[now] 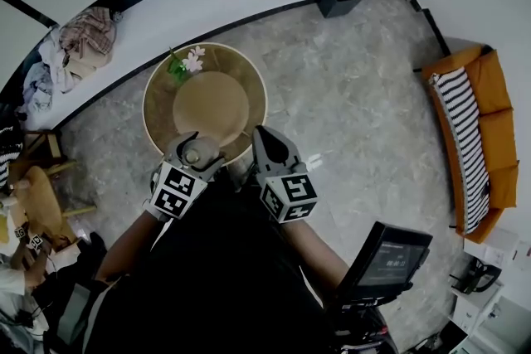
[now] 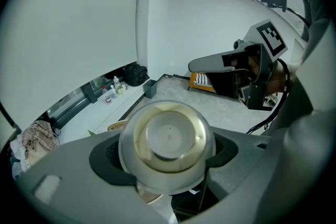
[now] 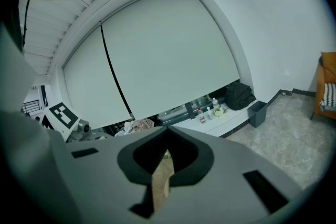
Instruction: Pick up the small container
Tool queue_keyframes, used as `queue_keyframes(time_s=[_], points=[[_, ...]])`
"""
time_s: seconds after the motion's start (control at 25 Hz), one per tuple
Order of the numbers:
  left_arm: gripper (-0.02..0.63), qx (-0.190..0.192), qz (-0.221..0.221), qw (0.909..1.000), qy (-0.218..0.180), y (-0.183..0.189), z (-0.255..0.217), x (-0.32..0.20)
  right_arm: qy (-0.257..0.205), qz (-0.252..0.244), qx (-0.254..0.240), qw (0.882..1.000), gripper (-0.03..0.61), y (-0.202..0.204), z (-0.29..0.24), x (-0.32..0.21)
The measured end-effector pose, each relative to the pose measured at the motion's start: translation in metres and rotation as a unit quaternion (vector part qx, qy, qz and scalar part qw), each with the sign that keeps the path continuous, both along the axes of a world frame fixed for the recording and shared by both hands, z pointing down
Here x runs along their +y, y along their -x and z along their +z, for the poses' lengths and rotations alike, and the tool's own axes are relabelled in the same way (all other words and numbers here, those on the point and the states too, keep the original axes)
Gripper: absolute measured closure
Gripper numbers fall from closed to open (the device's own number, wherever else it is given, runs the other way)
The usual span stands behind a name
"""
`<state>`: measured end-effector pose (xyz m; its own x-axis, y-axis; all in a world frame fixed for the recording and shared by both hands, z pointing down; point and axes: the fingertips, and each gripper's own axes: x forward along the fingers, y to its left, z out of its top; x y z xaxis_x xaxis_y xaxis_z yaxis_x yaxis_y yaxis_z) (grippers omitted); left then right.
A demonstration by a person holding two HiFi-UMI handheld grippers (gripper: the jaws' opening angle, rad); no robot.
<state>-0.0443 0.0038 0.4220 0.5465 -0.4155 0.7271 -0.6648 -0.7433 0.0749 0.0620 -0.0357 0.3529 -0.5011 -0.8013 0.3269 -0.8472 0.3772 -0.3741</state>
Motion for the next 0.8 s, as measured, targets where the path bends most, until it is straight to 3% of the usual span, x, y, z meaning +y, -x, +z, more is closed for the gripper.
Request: queue_keyframes(time_s=[0.8], points=[[0.276, 0.003, 0.011, 0.9999, -0.005, -0.0053, 0.003, 0.0069, -0.012, 0.001, 0.012, 1.0, 0.583, 0.0007, -0.0027, 0.0032]])
